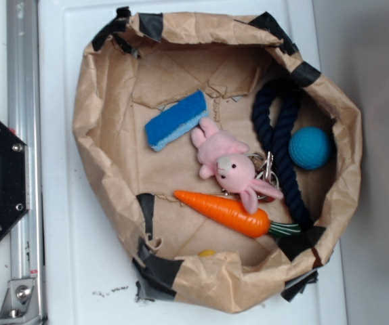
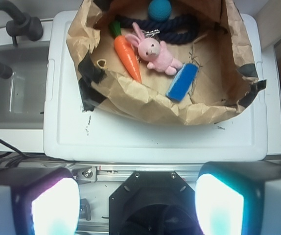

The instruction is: Grab the blue sponge.

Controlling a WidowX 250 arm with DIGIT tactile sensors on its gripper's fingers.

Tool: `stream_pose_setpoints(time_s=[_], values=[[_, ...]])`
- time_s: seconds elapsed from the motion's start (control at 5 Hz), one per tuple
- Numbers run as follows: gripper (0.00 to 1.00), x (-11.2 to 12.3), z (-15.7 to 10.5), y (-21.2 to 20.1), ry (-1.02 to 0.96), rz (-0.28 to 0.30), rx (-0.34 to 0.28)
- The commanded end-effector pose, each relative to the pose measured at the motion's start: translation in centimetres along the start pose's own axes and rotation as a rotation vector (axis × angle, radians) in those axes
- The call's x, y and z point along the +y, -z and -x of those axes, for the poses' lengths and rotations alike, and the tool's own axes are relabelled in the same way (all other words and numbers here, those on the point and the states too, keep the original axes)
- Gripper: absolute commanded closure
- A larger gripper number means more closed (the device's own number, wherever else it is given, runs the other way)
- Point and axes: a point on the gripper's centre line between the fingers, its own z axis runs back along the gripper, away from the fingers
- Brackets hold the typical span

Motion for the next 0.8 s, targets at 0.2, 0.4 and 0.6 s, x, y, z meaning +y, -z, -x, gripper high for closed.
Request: stream_pose_setpoints(time_s=[0.2,0.4,0.6], values=[[0.0,2.3,-4.2,5.4,-0.07,-0.031,-0.003],[0.0,4.2,-5.8,10.1,-0.11,-0.015,0.048],[0.0,5.4,-7.0,14.5,-0.114,-0.033,0.144]])
